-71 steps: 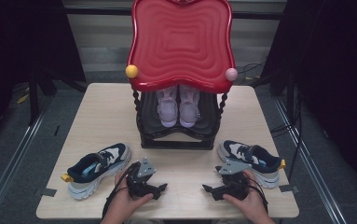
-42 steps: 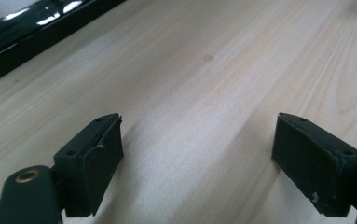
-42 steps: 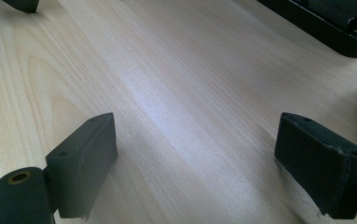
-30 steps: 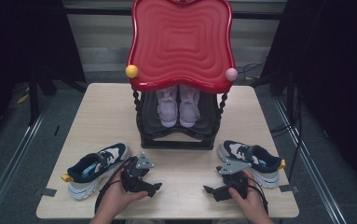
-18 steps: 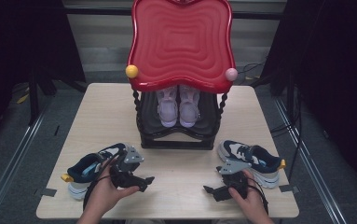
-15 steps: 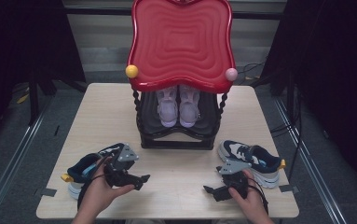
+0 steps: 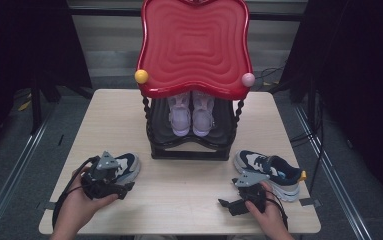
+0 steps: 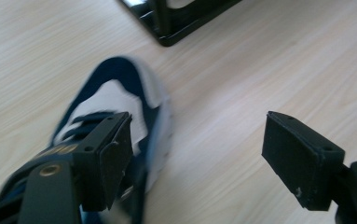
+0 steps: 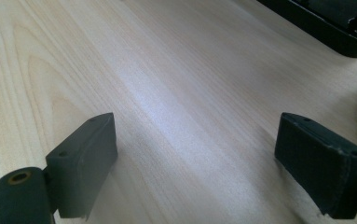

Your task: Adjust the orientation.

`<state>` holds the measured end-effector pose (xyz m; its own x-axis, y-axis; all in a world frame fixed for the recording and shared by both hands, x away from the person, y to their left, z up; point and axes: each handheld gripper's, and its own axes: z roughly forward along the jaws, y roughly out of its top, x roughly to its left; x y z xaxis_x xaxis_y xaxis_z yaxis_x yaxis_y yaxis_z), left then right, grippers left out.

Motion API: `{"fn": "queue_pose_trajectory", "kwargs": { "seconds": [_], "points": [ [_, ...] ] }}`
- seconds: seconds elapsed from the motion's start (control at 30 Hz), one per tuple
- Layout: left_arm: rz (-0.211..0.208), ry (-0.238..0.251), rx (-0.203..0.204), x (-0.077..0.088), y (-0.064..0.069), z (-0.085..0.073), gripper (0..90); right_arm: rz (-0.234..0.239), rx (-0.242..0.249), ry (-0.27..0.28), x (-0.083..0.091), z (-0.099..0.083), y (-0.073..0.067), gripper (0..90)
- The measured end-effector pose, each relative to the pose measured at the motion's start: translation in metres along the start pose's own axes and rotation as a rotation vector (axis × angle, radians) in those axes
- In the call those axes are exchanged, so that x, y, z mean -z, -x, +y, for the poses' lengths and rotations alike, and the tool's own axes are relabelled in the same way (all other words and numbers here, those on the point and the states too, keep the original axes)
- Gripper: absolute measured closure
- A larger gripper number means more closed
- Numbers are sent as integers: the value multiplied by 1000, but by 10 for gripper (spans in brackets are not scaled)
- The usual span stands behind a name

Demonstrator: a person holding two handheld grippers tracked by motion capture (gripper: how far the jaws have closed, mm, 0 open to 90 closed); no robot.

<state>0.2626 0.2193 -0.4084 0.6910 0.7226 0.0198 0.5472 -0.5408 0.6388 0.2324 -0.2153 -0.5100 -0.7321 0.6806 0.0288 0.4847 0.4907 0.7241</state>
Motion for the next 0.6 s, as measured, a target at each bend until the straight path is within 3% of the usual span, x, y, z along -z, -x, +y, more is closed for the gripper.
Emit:
{"fn": "queue_pose_trajectory", "kwargs": {
  "seconds": [0.07,0.13,0.2,0.4,0.5,0.6],
  "points": [
    [-4,18,20,4,-4,-1,294,0,0,0,0,0,0,122],
    [27,14,9,12,-7,-1,276,0,0,0,0,0,0,122],
    [29,17,24,17,-10,-3,271,0,-2,0,0,0,0,122],
    [43,-31,44,15,-17,-17,310,0,-1,-1,0,0,0,122],
    [67,-80,30,5,-18,-23,373,0,0,0,0,0,0,122],
    [60,-77,31,-3,-19,-24,525,0,-1,0,0,0,0,122]
  ]
}}
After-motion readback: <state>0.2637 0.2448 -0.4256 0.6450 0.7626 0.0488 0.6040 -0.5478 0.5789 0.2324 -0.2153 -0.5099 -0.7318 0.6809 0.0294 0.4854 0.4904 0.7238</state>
